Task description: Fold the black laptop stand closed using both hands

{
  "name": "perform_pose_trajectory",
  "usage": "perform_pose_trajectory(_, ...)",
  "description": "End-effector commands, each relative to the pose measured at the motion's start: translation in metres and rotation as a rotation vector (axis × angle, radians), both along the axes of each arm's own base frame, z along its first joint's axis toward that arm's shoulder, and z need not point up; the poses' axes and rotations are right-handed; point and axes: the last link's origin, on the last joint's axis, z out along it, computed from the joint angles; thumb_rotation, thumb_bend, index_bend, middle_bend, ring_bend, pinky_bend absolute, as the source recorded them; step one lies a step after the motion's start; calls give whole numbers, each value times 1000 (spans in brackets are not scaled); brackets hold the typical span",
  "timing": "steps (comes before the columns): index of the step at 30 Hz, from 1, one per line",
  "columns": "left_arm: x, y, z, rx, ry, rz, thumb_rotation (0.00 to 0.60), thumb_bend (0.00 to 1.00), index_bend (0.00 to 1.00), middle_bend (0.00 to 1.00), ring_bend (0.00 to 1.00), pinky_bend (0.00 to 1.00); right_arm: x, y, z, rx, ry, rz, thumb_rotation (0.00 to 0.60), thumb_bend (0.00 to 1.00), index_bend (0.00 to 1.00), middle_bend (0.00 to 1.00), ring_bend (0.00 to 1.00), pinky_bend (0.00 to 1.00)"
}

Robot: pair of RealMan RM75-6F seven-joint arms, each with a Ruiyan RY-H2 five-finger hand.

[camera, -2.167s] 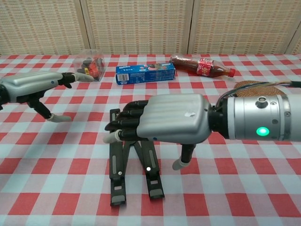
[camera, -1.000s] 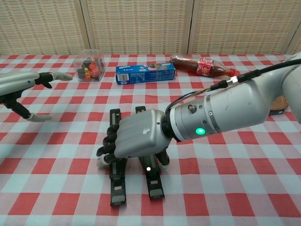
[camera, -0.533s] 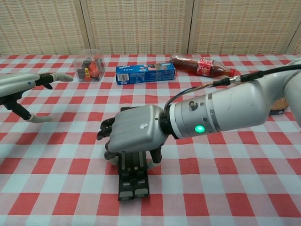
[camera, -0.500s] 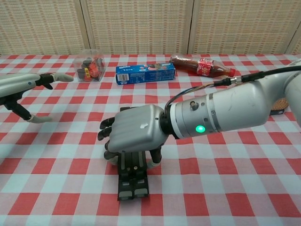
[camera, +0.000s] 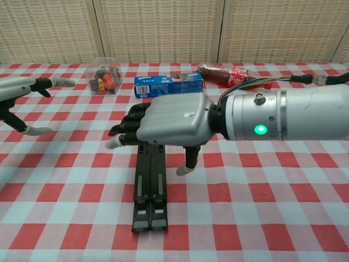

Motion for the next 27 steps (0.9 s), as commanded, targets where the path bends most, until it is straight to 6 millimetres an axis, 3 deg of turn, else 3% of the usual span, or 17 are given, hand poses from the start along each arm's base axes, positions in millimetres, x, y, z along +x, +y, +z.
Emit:
perform_pose_trajectory(1, -8, -6, 19, 61, 23, 48, 600, 257, 0, 0, 0, 163, -15, -3, 41, -134, -102, -74, 600, 149, 0, 0, 0, 0)
perform_pose_trajectory(9, -28, -33, 54, 245, 128, 85, 600, 257, 0, 0, 0, 163, -81, 14, 119, -407, -201, -286, 600, 178, 19, 130, 0, 0)
perform_pose_trajectory(17, -48, -73, 82, 335, 140, 184, 600, 257, 0, 0, 0, 163, -158, 58, 182, -576, -275, -541, 600, 181, 64, 165, 0, 4)
perform_pose_trajectory(23, -54, -104, 94, 395, 111, 209, 600, 257, 0, 0, 0, 163, -204, 94, 212, -649, -310, -708, 600, 181, 65, 165, 0, 4)
perform_pose_trajectory(27, -55, -122, 99, 436, 96, 217, 600, 257, 0, 0, 0, 163, -221, 114, 222, -662, -340, -768, 600, 181, 65, 165, 0, 4)
